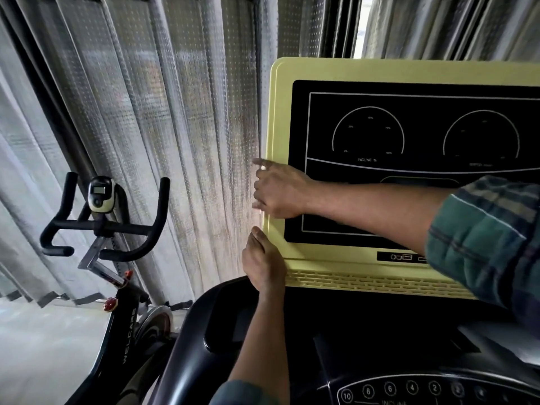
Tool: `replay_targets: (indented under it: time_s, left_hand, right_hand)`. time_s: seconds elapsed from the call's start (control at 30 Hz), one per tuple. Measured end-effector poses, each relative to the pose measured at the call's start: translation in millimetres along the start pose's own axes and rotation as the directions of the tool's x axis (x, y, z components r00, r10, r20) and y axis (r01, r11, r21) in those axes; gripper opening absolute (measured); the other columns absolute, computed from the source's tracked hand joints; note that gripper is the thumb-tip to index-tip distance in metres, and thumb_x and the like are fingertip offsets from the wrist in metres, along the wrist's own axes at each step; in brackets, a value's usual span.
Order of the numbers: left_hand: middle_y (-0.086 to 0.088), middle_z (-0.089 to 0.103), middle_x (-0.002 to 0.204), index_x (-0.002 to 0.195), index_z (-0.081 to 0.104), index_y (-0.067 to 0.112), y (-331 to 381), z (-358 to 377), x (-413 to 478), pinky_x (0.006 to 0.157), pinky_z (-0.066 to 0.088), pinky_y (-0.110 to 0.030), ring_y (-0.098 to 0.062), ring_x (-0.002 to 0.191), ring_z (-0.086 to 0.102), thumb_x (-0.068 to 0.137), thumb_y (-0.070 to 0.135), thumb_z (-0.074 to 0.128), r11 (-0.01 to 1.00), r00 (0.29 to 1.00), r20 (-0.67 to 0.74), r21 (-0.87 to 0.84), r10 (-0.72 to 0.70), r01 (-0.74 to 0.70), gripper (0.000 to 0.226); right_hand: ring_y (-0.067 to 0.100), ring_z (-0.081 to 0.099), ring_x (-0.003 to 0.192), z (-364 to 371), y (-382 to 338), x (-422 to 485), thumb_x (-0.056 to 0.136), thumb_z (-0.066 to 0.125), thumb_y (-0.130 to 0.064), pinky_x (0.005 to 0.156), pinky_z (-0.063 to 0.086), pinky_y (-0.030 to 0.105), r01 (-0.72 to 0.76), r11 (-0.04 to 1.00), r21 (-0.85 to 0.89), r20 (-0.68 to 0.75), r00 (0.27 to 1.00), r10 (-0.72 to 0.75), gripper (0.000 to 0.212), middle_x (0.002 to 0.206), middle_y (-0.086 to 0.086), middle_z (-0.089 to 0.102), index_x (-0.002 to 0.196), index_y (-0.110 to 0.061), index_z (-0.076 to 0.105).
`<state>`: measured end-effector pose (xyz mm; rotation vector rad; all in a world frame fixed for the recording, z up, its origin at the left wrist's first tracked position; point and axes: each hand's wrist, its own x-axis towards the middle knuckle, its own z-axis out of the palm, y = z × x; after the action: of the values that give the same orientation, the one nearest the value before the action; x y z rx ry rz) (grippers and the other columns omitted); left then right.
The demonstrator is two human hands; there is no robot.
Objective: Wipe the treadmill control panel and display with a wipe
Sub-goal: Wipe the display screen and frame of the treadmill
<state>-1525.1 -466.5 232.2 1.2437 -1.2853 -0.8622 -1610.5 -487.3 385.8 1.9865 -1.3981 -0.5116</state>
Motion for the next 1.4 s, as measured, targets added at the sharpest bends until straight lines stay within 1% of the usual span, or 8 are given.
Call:
replay_targets:
  time_s: [0.1, 0.17, 0.3, 0.4, 0.6, 0.8, 0.97, 1.4]
  left_hand:
    - [0.0, 0.051, 0.06, 0.071, 0.053, 0.015, 0.4, 0.6, -2.8, 0.058, 0.032, -0.038, -0.025, 0.059, 0.047, 0.1, 0.054, 0.017, 0.999, 0.999, -0.025, 0.01, 0.041, -0.041, 0.06]
    - [-0.005, 0.055, 0.063, 0.074, 0.057, 0.014, 0.5, 0.6, -2.0, 0.058, 0.03, -0.037, -0.028, 0.06, 0.047, 0.099, 0.053, 0.018, 0.998, 0.997, -0.048, 0.011, 0.058, -0.058, 0.061]
    - [-0.013, 0.06, 0.067, 0.076, 0.059, 0.011, -2.2, 2.4, -1.6, 0.057, 0.03, -0.037, -0.033, 0.062, 0.052, 0.101, 0.051, 0.019, 0.996, 0.995, -0.051, 0.032, 0.08, -0.079, 0.061]
    - [-0.015, 0.062, 0.07, 0.077, 0.059, 0.01, -1.0, 1.9, -0.7, 0.058, 0.03, -0.037, -0.037, 0.066, 0.055, 0.101, 0.047, 0.023, 0.997, 0.997, -0.039, 0.028, 0.068, -0.067, 0.057]
    - [-0.017, 0.067, 0.083, 0.083, 0.067, 0.006, 18.5, 3.5, 11.6, 0.065, 0.03, -0.035, -0.039, 0.08, 0.061, 0.104, 0.036, 0.032, 0.998, 0.998, -0.049, 0.054, 0.029, -0.026, 0.051]
    - [-0.023, 0.067, 0.11, 0.11, 0.067, 0.001, 64.4, 19.0, 41.7, 0.079, 0.038, -0.041, -0.04, 0.103, 0.059, 0.106, 0.034, 0.027, 0.992, 0.997, 0.05, 0.107, 0.066, -0.071, 0.052]
    - [-0.024, 0.069, 0.101, 0.094, 0.069, -0.001, 59.1, 21.8, 38.5, 0.075, 0.04, -0.044, -0.042, 0.094, 0.06, 0.105, 0.035, 0.025, 0.988, 0.994, 0.016, 0.106, 0.108, -0.109, 0.058]
    - [-0.025, 0.069, 0.093, 0.087, 0.07, -0.001, 62.3, 21.4, 37.2, 0.072, 0.044, -0.045, -0.043, 0.087, 0.061, 0.106, 0.036, 0.026, 0.99, 0.995, -0.012, 0.099, 0.098, -0.096, 0.06]
  right_hand:
    - [0.019, 0.059, 0.118, 0.2, 7.4, 4.1, 0.104, 0.027, -0.054, 0.127, 0.011, 0.047, -0.032, 0.999, 0.004, 0.014, 0.999, 0.032, 0.059, 0.102, -0.003, 0.073, 0.105, -0.017, 0.074]
    - [0.018, 0.059, 0.118, 0.5, 10.3, 7.0, 0.105, 0.026, -0.054, 0.127, 0.01, 0.046, 0.027, 1.0, 0.013, 0.055, 0.998, -0.028, 0.059, 0.103, -0.004, 0.074, 0.107, -0.019, 0.074]
    - [0.021, 0.058, 0.119, -1.7, 17.8, 7.3, 0.104, 0.03, -0.053, 0.127, 0.011, 0.047, -0.074, 0.997, 0.027, -0.011, 0.997, 0.074, 0.057, 0.103, -0.002, 0.073, 0.105, -0.017, 0.074]
    - [0.019, 0.058, 0.119, -2.6, 18.5, 8.0, 0.104, 0.028, -0.055, 0.127, 0.01, 0.047, -0.02, 1.0, 0.024, 0.034, 0.999, 0.019, 0.058, 0.103, -0.004, 0.074, 0.107, -0.02, 0.074]
    - [0.019, 0.058, 0.117, -8.8, 31.5, 10.2, 0.105, 0.029, -0.051, 0.127, 0.01, 0.046, -0.044, 0.998, 0.035, 0.001, 0.999, 0.044, 0.055, 0.102, -0.004, 0.074, 0.106, -0.02, 0.075]
    - [0.021, 0.056, 0.12, -12.5, 45.3, 15.4, 0.105, 0.029, -0.051, 0.126, 0.01, 0.047, -0.065, 0.997, 0.034, 0.001, 0.998, 0.065, 0.055, 0.105, -0.004, 0.073, 0.107, -0.021, 0.075]
    - [0.021, 0.057, 0.119, -11.6, 53.7, 18.3, 0.105, 0.03, -0.051, 0.127, 0.009, 0.046, -0.064, 0.998, 0.012, -0.018, 0.998, 0.064, 0.055, 0.104, -0.002, 0.074, 0.106, -0.019, 0.075]
    - [0.023, 0.055, 0.121, -14.5, 73.5, 21.0, 0.105, 0.029, -0.049, 0.127, 0.007, 0.047, -0.075, 0.997, -0.026, -0.079, 0.994, 0.073, 0.054, 0.107, -0.001, 0.072, 0.108, -0.018, 0.073]
